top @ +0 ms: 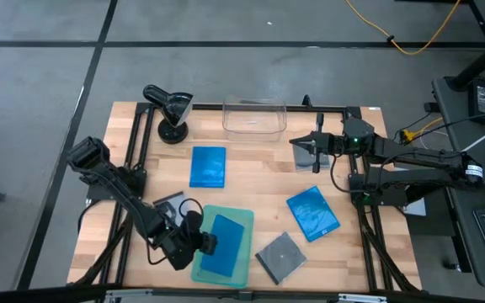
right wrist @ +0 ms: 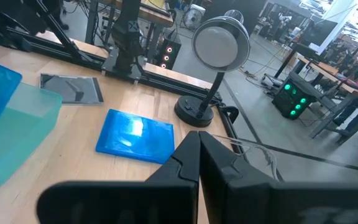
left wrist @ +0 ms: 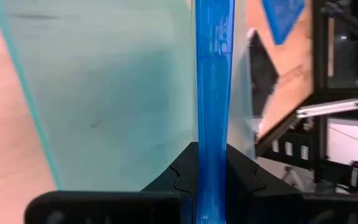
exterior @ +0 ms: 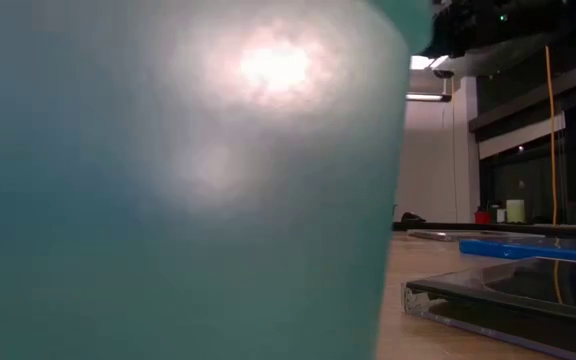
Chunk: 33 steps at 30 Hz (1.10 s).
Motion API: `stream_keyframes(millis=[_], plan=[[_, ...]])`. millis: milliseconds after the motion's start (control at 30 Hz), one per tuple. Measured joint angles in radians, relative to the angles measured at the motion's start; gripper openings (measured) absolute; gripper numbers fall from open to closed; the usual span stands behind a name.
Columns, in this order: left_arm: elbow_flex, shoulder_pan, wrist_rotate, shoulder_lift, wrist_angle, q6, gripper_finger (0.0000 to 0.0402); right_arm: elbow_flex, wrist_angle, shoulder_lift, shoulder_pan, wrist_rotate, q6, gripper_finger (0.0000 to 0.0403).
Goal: Pick & place jewel cases by type
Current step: Put the top right blue cd case into the green bin
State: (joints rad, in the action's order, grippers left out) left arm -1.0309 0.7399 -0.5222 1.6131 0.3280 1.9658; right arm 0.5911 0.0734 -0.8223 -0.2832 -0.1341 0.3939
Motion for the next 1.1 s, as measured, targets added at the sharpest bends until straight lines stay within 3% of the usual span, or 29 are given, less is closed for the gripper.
stream_keyframes(millis=[633, 867, 1100], plan=[[-0.001, -0.088, 0.167, 0.048, 0.002, -0.019, 0.0031, 0.0, -0.01, 0.0, -0.001, 0.0, 0.008, 0.0006], [-0.002, -0.09, 0.169, 0.058, -0.019, -0.03, 0.0032, 0.0, -0.018, 0.0, -0.001, 0.0, 0.021, 0.0006], [0.0, -0.095, 0.186, 0.06, -0.003, -0.02, 0.008, 0.0, -0.022, 0.0, -0.001, 0.0, 0.054, 0.0006]])
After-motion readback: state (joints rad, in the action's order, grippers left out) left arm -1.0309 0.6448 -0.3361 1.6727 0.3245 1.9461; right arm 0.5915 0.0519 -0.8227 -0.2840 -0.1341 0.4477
